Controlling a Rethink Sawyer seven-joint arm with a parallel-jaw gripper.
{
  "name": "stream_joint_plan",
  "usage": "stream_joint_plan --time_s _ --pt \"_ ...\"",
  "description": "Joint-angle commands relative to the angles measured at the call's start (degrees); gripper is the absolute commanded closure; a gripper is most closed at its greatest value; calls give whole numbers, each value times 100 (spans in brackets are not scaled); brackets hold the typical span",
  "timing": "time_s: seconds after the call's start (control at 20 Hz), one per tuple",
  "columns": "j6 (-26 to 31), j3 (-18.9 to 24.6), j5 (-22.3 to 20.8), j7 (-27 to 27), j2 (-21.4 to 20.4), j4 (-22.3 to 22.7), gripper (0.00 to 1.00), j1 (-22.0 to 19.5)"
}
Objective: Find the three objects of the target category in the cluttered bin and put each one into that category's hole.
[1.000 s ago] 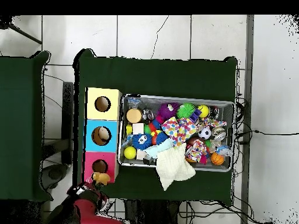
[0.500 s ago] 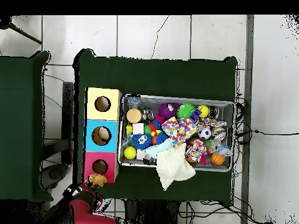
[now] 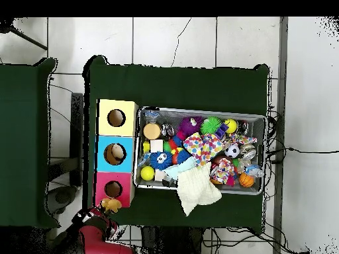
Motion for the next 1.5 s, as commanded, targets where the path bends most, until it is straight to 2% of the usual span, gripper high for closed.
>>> stream_joint_plan --time_s 0.05,0.4,1.5 --pt "709 -23 -72 742 59 -499 100 -214" --pt "1072 -94 -153 694 -9 -692 100 -264" --pt "1142 -193 -618 456 236 -1140 100 -665"
